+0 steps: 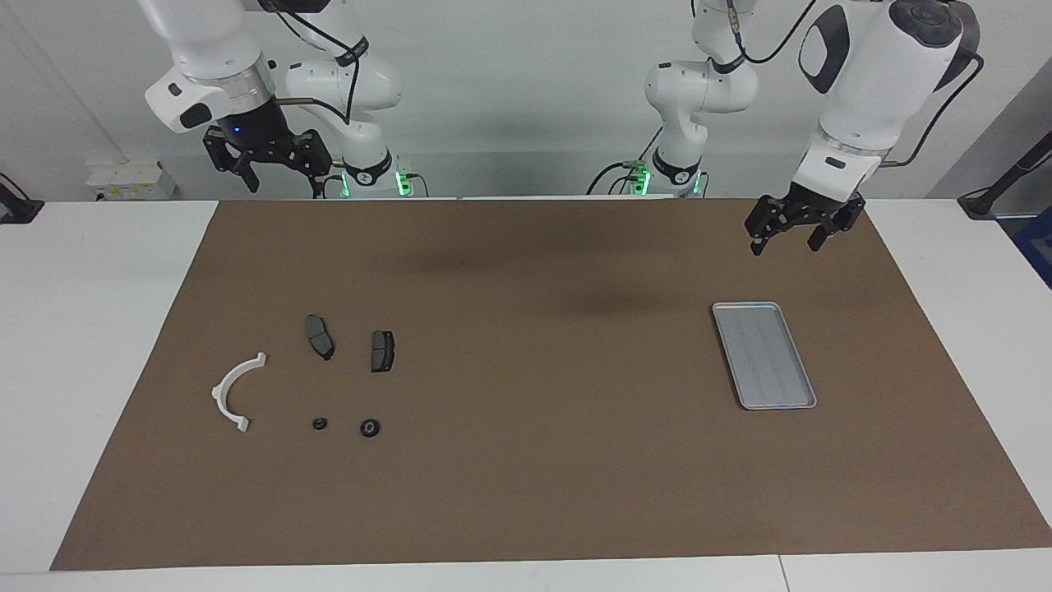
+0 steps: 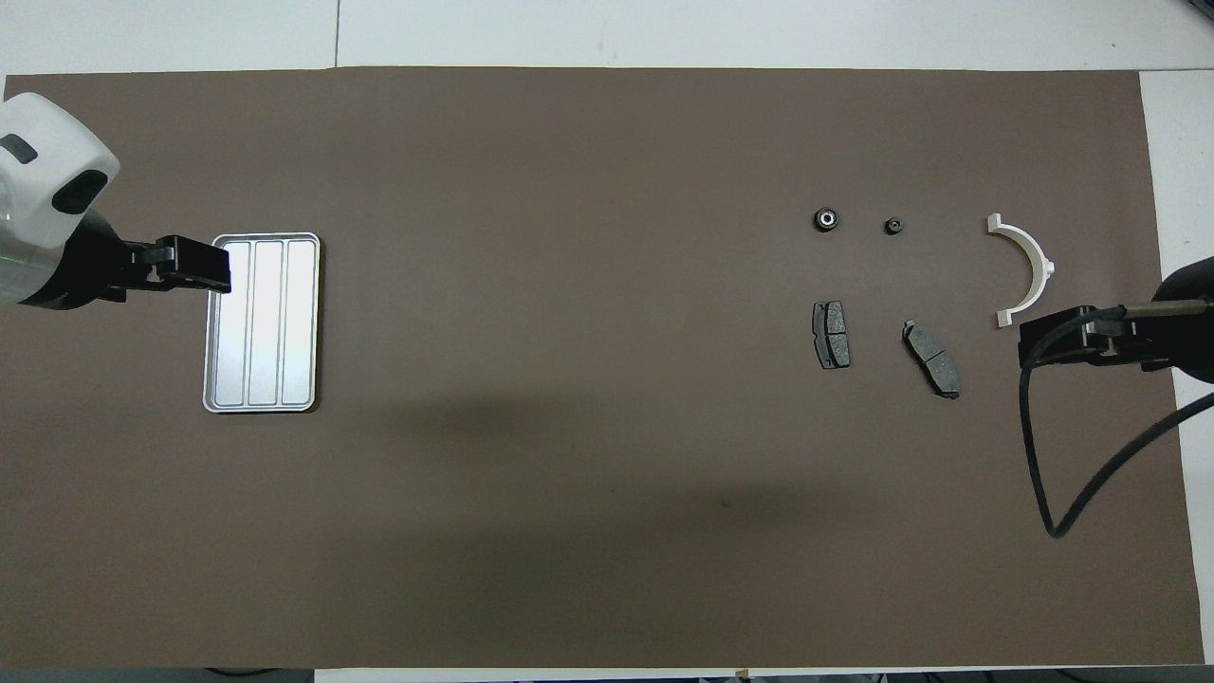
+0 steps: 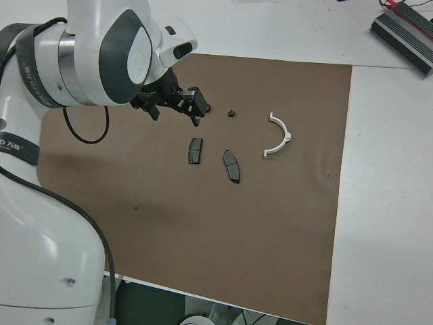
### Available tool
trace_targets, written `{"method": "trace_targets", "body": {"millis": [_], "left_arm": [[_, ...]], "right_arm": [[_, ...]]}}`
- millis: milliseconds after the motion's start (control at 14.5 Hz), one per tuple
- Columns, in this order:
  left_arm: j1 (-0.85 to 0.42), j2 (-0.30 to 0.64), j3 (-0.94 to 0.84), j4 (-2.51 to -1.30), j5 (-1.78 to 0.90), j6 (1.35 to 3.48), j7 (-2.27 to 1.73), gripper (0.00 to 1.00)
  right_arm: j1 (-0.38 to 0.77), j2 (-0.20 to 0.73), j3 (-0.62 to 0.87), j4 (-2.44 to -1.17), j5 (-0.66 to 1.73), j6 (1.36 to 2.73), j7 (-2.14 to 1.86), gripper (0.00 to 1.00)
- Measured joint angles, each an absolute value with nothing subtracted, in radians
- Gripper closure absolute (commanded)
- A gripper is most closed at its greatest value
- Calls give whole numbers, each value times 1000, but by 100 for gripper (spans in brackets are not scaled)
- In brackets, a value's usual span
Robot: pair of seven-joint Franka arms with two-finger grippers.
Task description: Place bearing gear from tray to pile
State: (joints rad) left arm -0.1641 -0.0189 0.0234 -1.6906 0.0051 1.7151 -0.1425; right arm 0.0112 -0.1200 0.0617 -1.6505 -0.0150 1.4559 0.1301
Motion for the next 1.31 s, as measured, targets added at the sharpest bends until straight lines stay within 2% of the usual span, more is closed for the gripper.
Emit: {"method": "trace_targets", "body": {"millis": [1308], "left_arm": [[-139, -29, 26, -1713, 5, 1727, -142, 0]], "right_arm": [[10, -111, 61, -1641, -14, 1456, 130, 0]]}}
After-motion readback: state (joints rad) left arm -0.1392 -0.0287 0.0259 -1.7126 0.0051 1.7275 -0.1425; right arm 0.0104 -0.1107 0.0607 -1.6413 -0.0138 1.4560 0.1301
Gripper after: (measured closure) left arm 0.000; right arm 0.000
